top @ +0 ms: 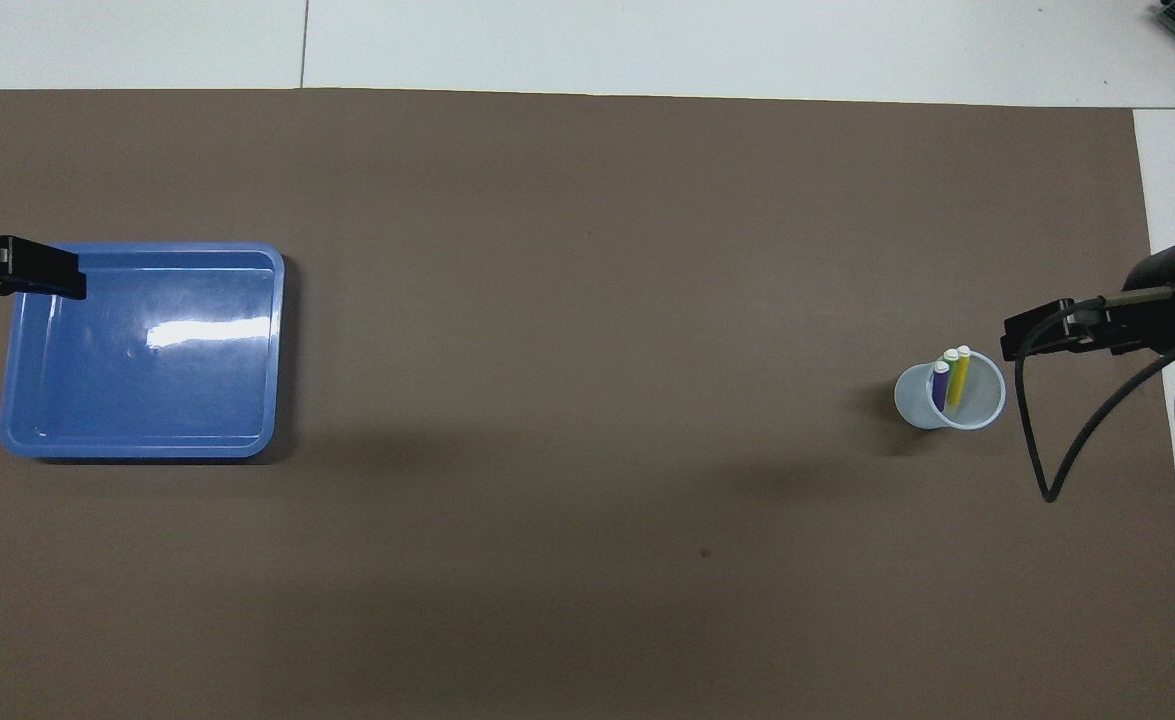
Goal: Right arm passes pens to left for tray arrangement
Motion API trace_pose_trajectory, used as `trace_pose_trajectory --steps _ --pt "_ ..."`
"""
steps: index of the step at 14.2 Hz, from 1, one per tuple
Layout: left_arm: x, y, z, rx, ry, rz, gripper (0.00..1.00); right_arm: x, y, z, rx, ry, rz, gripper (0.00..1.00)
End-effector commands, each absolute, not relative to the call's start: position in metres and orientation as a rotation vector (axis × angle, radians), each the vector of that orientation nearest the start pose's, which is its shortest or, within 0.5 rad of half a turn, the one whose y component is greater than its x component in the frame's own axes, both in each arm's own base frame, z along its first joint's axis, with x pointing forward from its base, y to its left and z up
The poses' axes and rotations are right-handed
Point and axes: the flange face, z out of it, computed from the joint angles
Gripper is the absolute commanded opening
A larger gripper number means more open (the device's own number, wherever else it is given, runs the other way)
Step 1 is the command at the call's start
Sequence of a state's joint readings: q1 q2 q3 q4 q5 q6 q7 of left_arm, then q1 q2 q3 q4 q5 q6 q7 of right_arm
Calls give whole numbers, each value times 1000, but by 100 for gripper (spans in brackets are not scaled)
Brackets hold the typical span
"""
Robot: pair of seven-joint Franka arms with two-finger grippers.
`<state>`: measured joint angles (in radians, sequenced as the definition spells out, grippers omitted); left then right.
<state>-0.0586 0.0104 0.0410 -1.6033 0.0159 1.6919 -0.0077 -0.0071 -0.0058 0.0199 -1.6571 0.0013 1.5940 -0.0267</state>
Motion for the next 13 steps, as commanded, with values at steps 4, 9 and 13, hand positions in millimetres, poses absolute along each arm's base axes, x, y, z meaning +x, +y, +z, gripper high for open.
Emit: trace_pose_trajectory --steps 4,9,13 --pt "568 -4 620 -3109 30 -139 100 551 4 588 -3149 -54 87 100" --pt "565 -3 620 -3110 27 -136 100 552 6 592 -3139 -55 60 100" --pt "566 -3 621 -3111 27 -146 100 545 9 591 -3134 -96 122 100"
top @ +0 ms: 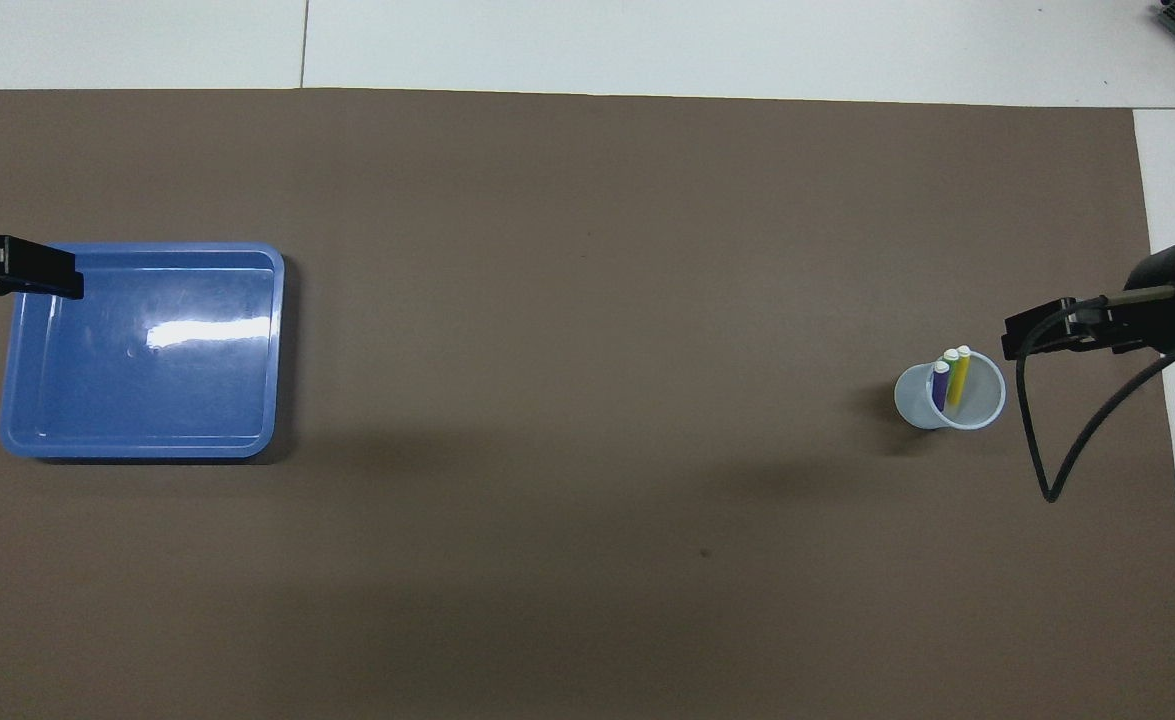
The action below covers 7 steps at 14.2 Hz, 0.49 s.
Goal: Right arm passes pens to left for tray arrangement
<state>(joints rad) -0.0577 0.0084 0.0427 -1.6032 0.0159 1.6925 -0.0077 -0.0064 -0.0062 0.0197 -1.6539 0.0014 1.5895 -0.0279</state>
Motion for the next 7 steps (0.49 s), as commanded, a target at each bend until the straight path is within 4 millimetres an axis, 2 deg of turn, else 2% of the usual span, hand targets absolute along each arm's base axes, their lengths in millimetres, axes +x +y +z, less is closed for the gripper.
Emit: trace_pose_trajectory --steps 1,3,5,7 --pt "565 -3 621 -3111 25 -143 100 543 11 589 -3129 -155 132 100" --pt "564 -2 619 -3112 6 -134 100 534 17 578 -3109 -341 131 100" --pt "564 -2 619 -3112 -1 -141 100 538 31 573 -3111 -387 58 100" --pt "564 -2 620 -3113 -37 -144 100 537 42 563 -3107 -418 57 100"
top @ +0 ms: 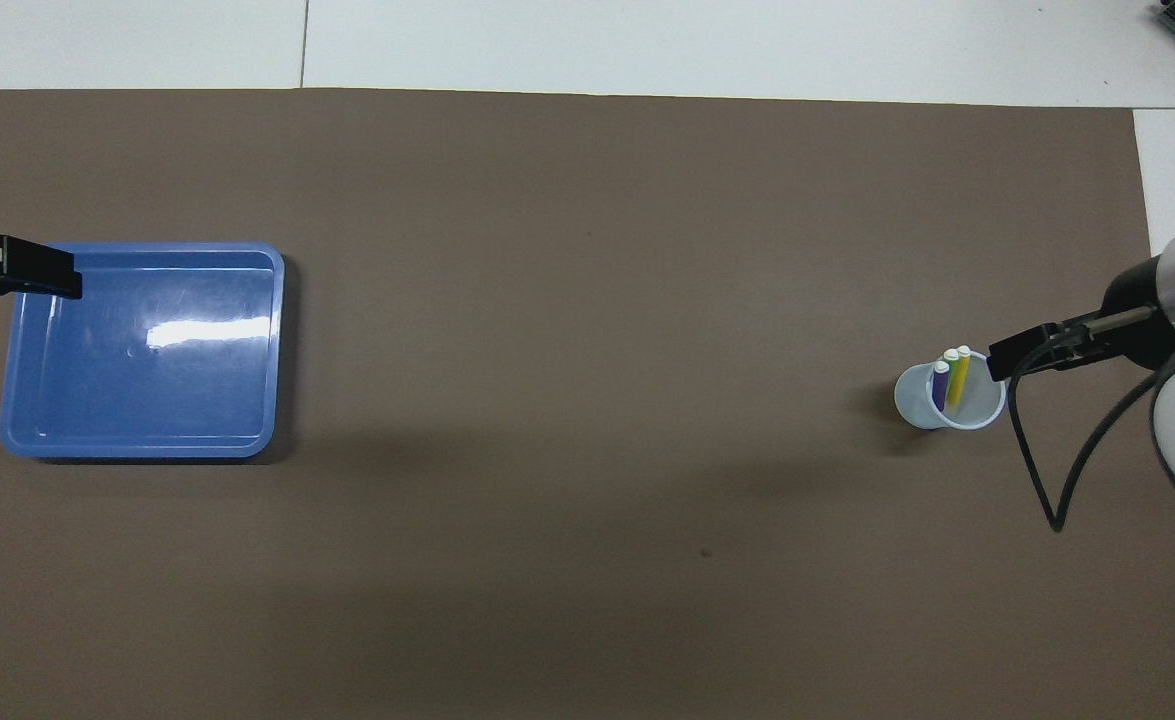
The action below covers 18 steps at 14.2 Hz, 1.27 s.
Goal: Right arm passes pens to left for tray arrangement
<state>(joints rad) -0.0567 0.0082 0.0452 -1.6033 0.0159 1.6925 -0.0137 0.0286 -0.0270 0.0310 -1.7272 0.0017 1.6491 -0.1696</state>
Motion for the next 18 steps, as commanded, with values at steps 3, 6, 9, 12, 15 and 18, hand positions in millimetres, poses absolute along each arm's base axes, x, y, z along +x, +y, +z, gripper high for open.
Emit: trace_pose_trajectory --steps 3,6,9,12,15,18 --pt "564 -9 620 -3114 -51 -145 100 538 56 534 -3102 -455 67 100" --pt "562 -12 617 -3117 -104 -139 100 542 56 487 -3102 -454 41 100" --pt "559 -12 612 -3117 -103 -138 100 547 53 457 -3098 -461 76 100" --pt "556 -8 606 -3154 -128 -159 100 555 48 437 -3105 -499 95 100" --pt "545 -7 594 -3188 -158 -118 100 560 30 424 -3112 -648 89 100" --pt "541 -13 591 -3190 -143 -103 100 559 17 400 -3096 -712 94 100"
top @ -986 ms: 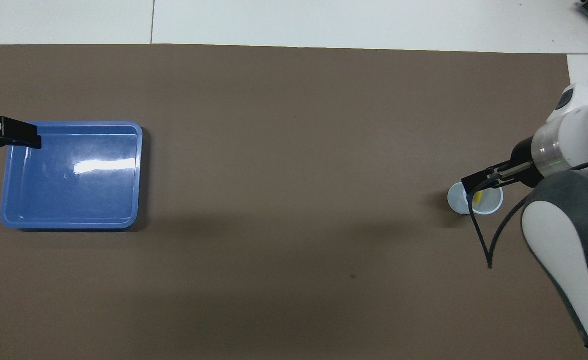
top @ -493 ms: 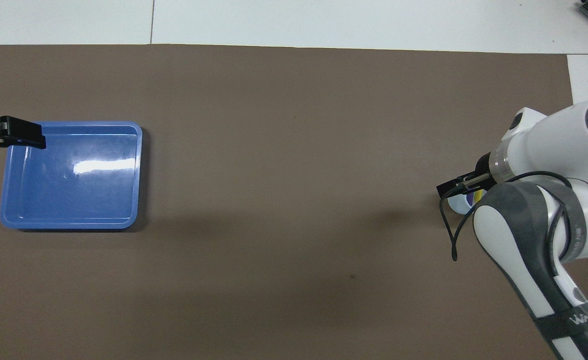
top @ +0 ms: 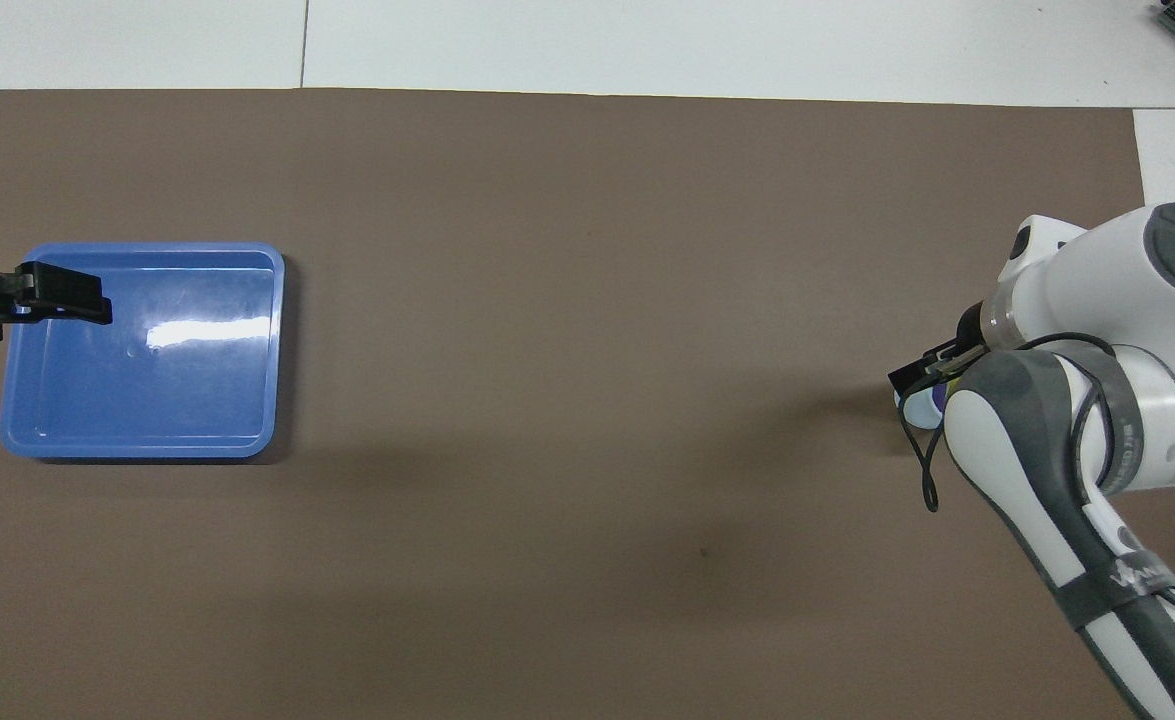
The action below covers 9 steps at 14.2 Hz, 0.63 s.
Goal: Right arm passes pens to left for tray arrangement
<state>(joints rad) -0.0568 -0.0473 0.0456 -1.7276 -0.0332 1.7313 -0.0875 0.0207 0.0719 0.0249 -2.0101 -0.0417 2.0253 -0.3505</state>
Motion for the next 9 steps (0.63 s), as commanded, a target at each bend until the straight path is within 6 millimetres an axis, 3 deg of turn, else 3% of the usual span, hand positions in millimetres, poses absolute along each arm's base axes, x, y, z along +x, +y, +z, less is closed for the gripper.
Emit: trace_pose_trajectory --steps 1,6,9 --pt "541 -17 591 -3190 -134 -100 100 558 16 396 -3097 -710 92 100" --pt "540 -32 592 -3191 -82 -102 100 556 8 384 -3099 -697 95 88" --pt "537 -41 589 -3193 -89 -78 100 556 6 384 -3099 -698 98 67"
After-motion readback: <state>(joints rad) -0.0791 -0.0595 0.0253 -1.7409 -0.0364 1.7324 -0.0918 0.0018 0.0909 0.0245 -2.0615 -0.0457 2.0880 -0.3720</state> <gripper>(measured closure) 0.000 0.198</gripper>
